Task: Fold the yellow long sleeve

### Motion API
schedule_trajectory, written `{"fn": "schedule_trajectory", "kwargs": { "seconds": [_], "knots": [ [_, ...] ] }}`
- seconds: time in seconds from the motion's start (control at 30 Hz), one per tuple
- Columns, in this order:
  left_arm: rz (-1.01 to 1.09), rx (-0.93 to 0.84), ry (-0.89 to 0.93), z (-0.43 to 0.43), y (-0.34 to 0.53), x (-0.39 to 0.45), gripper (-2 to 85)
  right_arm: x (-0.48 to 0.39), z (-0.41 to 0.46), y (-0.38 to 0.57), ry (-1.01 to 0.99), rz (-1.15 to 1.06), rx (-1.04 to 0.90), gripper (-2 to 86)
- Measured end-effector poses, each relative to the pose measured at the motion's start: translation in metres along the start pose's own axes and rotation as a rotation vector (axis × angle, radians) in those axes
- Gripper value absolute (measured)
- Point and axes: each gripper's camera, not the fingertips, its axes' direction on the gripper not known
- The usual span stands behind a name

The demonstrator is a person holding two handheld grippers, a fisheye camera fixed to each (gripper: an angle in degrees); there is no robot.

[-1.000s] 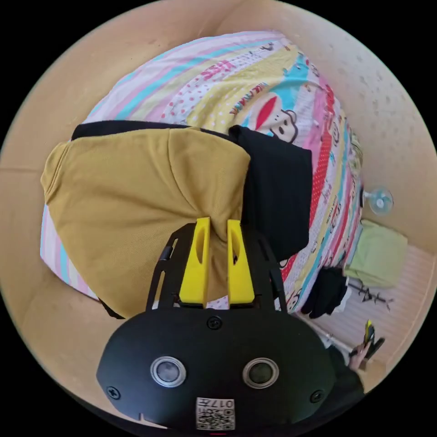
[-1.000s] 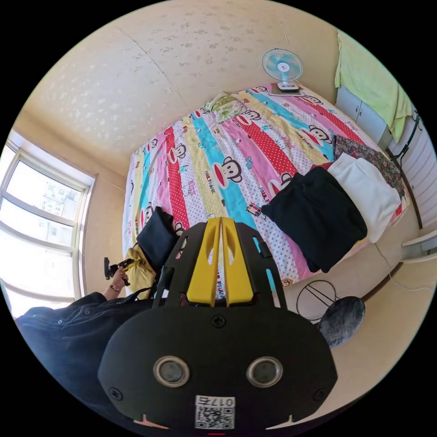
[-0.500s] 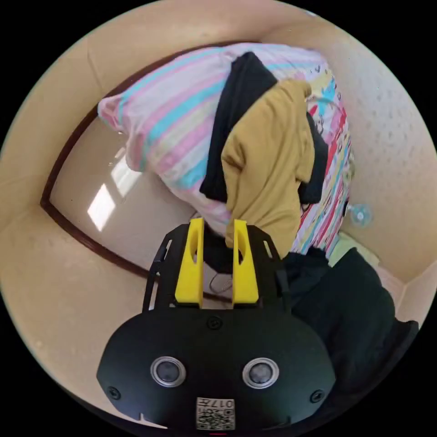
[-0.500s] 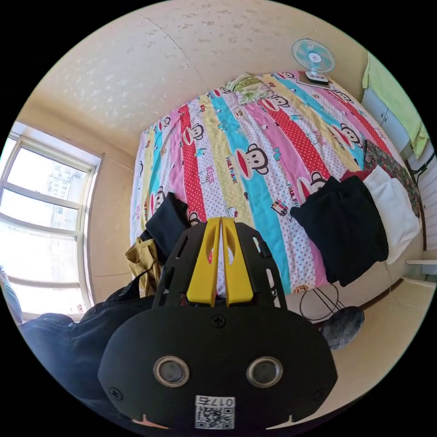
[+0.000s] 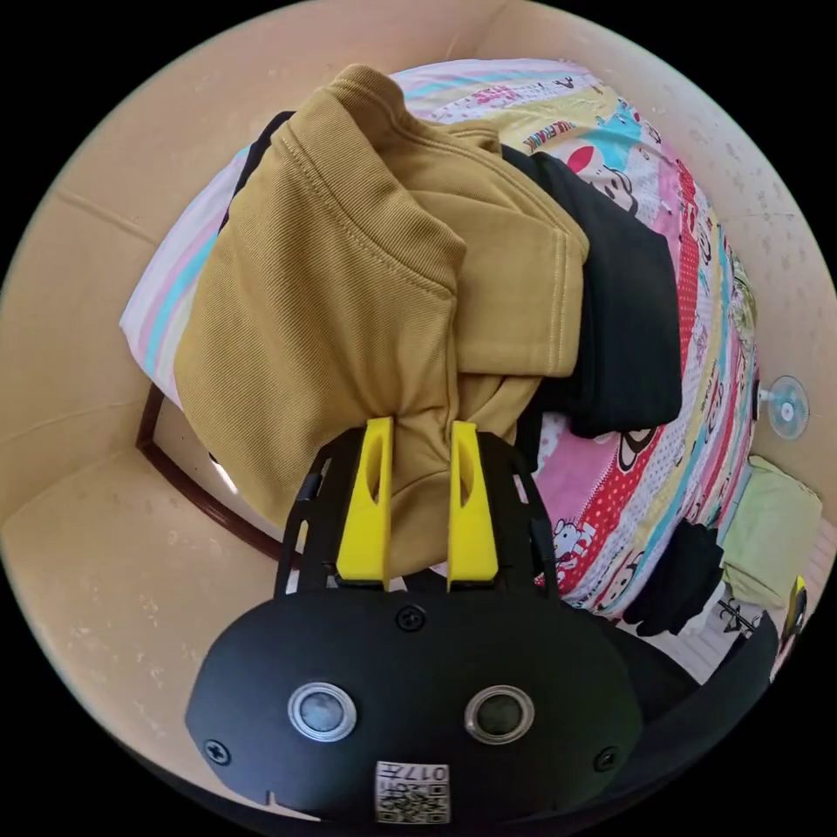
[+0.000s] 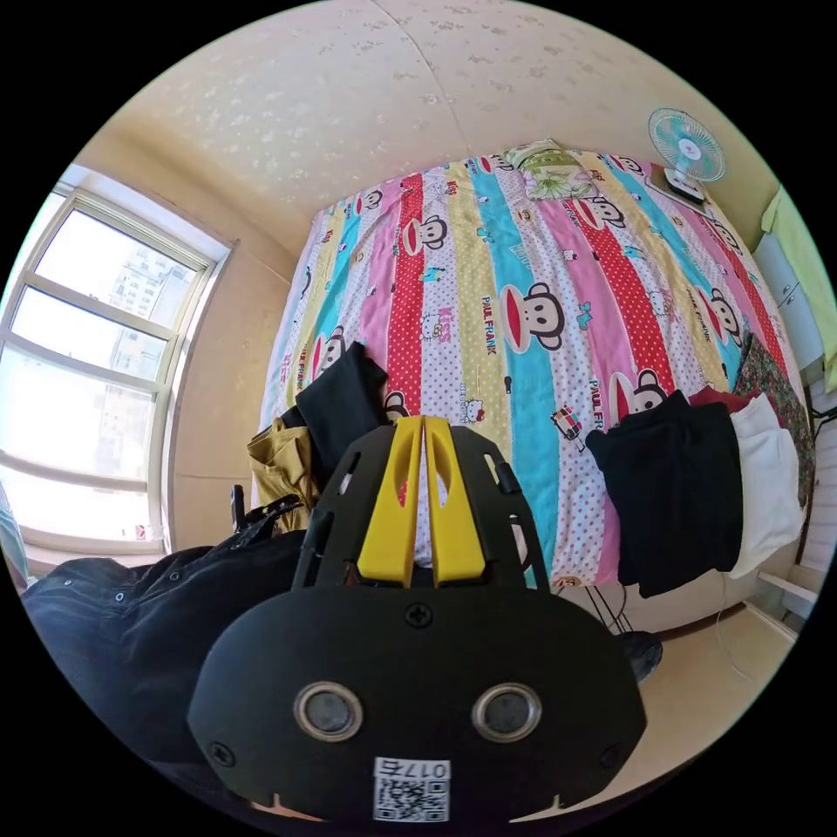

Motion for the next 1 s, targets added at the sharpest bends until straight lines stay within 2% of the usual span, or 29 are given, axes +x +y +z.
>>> {"fn": "schedule_trajectory", "kwargs": {
  "seconds": [0.03, 0.1, 0.17, 0.27, 0.3, 0.4, 0.47, 0.5, 0.57, 0.6, 0.67, 0.7, 0.77, 0.87, 1.0],
  "knots": [
    [-0.003, -0.023, 0.066, -0.005, 0.007, -0.008, 6.5, 0.014, -0.008, 0.007, -0.010, 0.017, 0.022, 0.6],
    [0.025, 0.039, 0.217, -0.025, 0.025, -0.027, 3.1, 0.036, -0.020, 0.019, -0.039, 0.046, 0.055, 0.6],
    [0.187, 0.156, 0.490, -0.070, 0.053, -0.052, 1.8, 0.067, -0.033, 0.036, -0.093, 0.071, 0.078, 0.7],
    [0.384, 0.361, 0.742, -0.155, 0.088, -0.088, 0.9, 0.100, -0.049, 0.052, -0.163, 0.080, 0.104, 0.6],
    [0.425, 0.397, 0.772, -0.173, 0.094, -0.094, 0.8, 0.106, -0.052, 0.055, -0.176, 0.078, 0.113, 0.6],
    [0.693, 0.569, 0.866, -0.257, 0.130, -0.102, 0.4, 0.131, -0.065, 0.062, -0.237, 0.060, 0.151, 0.6],
    [1.014, 0.649, 0.978, -0.307, 0.169, -0.079, 0.3, 0.141, -0.073, 0.062, -0.309, 0.024, 0.181, 0.6],
    [1.102, 0.673, 1.027, -0.317, 0.180, -0.071, 0.3, 0.141, -0.076, 0.061, -0.332, 0.008, 0.189, 0.6],
    [1.380, 0.752, 1.302, -0.344, 0.214, -0.045, 0.2, 0.129, -0.091, 0.061, -0.446, -0.097, 0.225, 0.6],
    [1.433, 0.759, 1.381, -0.348, 0.220, -0.038, 0.2, 0.123, -0.096, 0.062, -0.478, -0.136, 0.233, 0.6],
    [1.615, 0.728, 1.704, -0.355, 0.236, -0.012, 0.4, 0.094, -0.117, 0.066, -0.577, -0.316, 0.240, 1.0],
    [1.637, 0.712, 1.783, -0.354, 0.238, -0.006, 0.4, 0.086, -0.122, 0.068, -0.589, -0.362, 0.236, 1.1],
    [1.668, 0.626, 2.113, -0.349, 0.247, 0.019, 0.4, 0.051, -0.145, 0.082, -0.596, -0.545, 0.214, 2.0],
    [1.733, 0.458, 2.297, -0.346, 0.276, 0.056, 0.5, 0.018, -0.167, 0.113, -0.548, -0.715, 0.214, 4.3],
    [1.829, 0.195, 2.306, -0.336, 0.336, 0.107, 0.6, 0.004, -0.185, 0.153, -0.606, -0.845, 0.289, 7.4]
  ]
}}
